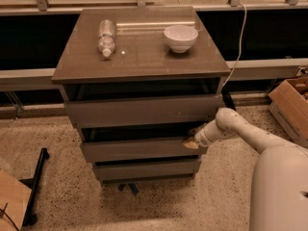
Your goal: Open middle drawer
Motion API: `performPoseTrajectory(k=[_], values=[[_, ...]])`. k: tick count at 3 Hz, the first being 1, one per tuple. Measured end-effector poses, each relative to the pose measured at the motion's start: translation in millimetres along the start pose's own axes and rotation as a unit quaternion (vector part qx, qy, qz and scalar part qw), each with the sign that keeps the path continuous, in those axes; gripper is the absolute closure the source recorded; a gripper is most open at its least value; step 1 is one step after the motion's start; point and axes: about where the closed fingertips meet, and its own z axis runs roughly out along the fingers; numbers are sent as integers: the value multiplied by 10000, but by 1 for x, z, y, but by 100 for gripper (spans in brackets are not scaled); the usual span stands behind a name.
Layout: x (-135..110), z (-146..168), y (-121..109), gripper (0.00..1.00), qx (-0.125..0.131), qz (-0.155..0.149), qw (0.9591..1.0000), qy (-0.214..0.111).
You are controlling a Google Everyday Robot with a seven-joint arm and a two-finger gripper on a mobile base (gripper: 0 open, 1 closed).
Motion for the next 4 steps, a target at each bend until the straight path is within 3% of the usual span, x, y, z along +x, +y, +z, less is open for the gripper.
performPoseTrajectory(k=[1, 2, 4], values=[[-1, -1, 0, 100, 0, 0, 10000, 0], [-1, -1, 0, 82, -1, 0, 10000, 0], [-1, -1, 0, 35, -1, 0, 10000, 0]])
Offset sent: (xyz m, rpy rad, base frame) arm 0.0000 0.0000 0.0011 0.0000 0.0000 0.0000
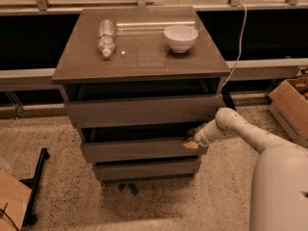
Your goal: Open middle drawer
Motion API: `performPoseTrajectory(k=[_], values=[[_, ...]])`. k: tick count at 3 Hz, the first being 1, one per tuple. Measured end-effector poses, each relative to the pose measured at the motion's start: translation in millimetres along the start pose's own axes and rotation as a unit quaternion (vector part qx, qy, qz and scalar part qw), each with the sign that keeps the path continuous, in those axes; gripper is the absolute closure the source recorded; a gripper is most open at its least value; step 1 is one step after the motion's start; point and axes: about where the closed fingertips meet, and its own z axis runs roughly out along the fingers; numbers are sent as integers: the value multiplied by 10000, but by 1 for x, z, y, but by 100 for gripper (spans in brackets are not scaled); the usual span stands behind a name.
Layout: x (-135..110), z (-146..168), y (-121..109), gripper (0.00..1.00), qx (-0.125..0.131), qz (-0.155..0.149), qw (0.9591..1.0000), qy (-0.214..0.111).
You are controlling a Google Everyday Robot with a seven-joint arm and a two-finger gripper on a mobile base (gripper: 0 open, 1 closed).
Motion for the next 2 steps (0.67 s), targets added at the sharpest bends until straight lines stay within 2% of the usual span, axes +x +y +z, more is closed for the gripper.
performPoseTrajectory(k=[1, 2], values=[[0, 0, 0, 12, 0, 0, 10000, 0], [0, 0, 0, 0, -1, 0, 10000, 1]])
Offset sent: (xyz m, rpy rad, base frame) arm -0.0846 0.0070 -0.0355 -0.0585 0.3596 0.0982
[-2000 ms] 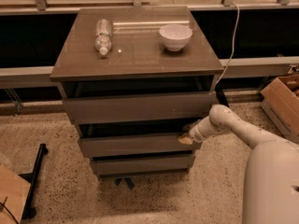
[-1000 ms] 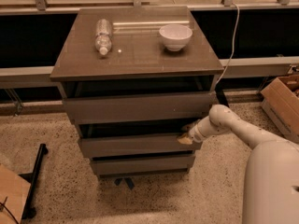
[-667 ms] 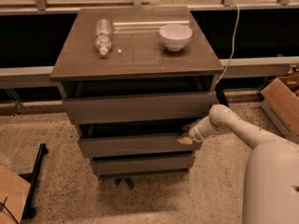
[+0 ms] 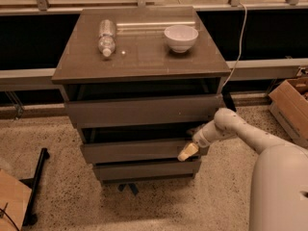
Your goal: Open middle drawer
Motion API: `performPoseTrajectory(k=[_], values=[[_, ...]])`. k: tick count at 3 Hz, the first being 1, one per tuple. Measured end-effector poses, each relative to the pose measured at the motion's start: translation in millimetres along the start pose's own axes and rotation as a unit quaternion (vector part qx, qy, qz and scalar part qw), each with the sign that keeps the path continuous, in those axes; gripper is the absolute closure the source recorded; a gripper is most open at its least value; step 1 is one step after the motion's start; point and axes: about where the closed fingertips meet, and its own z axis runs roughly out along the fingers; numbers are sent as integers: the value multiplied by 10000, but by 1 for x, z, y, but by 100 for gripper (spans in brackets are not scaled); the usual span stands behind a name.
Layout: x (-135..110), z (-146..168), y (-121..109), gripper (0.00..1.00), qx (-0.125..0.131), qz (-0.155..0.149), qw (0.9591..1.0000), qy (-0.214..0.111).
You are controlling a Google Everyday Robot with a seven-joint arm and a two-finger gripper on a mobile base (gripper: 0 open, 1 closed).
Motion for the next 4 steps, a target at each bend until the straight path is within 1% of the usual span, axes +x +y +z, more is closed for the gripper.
performPoseTrajectory(k=[1, 2, 3, 4], values=[[17, 10, 27, 0, -516, 182, 9980, 328], [14, 6, 30, 0, -555, 200, 9976, 352], [12, 4, 30, 15, -556, 201, 9976, 352], [11, 2, 30, 38, -557, 201, 9976, 352]])
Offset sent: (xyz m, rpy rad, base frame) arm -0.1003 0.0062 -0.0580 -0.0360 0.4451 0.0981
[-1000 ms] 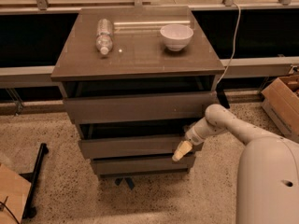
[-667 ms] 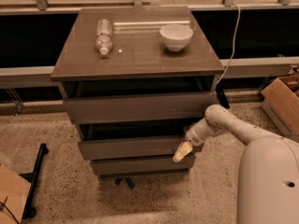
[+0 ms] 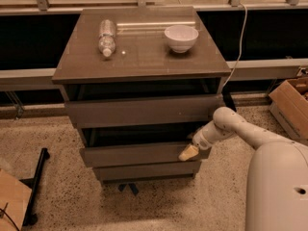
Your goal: Open middle drawer
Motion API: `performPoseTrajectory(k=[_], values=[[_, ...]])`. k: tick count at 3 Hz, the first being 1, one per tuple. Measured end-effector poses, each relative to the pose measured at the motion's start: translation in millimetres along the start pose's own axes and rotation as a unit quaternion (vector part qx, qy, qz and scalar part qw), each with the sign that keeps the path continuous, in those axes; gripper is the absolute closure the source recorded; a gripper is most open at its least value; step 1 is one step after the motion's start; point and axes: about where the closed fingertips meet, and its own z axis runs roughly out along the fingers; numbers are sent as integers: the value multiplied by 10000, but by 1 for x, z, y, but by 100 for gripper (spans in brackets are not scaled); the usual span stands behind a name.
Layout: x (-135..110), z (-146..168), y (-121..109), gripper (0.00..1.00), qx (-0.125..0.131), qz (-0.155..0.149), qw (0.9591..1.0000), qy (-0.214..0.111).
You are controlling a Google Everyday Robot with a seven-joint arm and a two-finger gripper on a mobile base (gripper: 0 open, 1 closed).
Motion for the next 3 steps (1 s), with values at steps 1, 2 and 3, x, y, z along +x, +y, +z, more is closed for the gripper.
performPoseTrajectory(k=[1, 2, 3], values=[[-2, -3, 1, 61, 0, 0, 10000, 0], [-2, -3, 1, 85, 0, 0, 10000, 0], [-2, -3, 1, 98, -1, 0, 10000, 0]])
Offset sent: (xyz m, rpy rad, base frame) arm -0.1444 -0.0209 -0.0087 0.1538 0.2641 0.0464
